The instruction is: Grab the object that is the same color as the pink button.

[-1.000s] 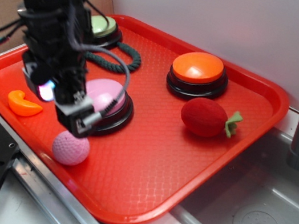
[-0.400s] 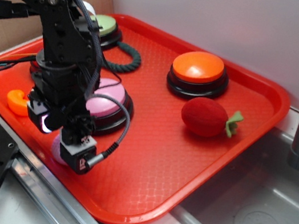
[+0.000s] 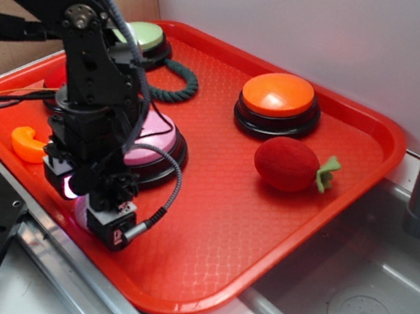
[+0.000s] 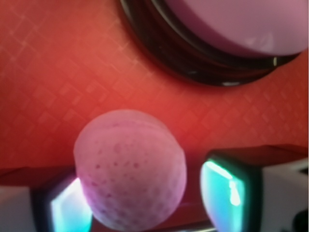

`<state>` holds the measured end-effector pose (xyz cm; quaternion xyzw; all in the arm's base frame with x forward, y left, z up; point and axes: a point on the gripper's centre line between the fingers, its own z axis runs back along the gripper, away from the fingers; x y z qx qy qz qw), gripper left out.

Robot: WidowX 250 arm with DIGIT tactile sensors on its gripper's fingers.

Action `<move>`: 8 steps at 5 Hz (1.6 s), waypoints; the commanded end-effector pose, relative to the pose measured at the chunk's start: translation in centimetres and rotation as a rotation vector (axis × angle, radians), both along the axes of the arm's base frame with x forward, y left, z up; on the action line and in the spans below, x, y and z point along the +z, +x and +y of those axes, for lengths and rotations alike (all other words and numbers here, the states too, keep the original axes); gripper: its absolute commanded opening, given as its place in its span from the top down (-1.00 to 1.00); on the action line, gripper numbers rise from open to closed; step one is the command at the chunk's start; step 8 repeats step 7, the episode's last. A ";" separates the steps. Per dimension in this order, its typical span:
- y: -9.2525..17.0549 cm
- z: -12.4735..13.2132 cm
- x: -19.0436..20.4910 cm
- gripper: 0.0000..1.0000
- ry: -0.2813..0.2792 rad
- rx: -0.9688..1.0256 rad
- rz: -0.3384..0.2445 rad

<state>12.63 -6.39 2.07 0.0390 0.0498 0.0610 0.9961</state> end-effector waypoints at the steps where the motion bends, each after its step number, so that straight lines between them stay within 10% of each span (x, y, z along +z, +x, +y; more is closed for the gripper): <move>1: 0.8 0.5 2.7 1.00 -0.011 -0.009 -0.040; 4: 5.6 4.8 12.7 1.00 -0.060 -0.008 -0.174; 8: 8.4 7.2 19.1 1.00 0.063 -0.050 -0.255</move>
